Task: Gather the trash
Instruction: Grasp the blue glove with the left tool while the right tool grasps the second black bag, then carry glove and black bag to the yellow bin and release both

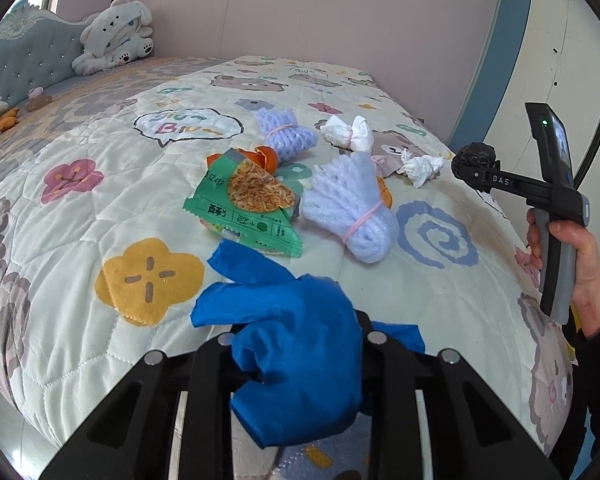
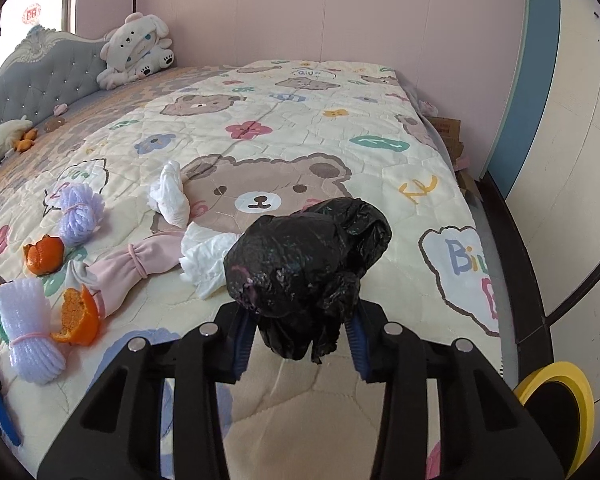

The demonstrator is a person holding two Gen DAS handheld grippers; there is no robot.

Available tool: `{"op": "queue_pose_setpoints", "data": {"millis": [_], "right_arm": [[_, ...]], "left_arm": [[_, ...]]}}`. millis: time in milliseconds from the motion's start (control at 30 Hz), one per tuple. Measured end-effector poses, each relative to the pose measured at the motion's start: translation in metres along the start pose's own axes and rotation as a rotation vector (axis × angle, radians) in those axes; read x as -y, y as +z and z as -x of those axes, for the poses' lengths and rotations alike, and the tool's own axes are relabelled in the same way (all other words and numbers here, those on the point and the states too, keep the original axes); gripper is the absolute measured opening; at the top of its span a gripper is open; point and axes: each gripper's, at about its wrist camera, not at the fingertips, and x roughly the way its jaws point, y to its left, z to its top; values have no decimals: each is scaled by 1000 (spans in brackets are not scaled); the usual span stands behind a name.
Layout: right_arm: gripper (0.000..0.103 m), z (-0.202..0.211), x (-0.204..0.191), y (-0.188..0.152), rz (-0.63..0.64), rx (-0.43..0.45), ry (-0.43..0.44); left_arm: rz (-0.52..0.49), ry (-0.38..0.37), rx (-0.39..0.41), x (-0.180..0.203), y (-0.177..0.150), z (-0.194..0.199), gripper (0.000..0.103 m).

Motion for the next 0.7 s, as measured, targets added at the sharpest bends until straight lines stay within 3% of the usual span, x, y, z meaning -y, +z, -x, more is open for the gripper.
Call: {"op": "queue_pose_setpoints", "data": {"millis": [467, 700], "right_arm": [[39, 80, 15, -25, 9, 43, 38], [39, 115, 36, -40, -14, 56, 27]], "left_arm": [[-58, -15, 36, 31, 12, 23, 23], [-82, -47, 14, 57, 27, 23, 23]]}}
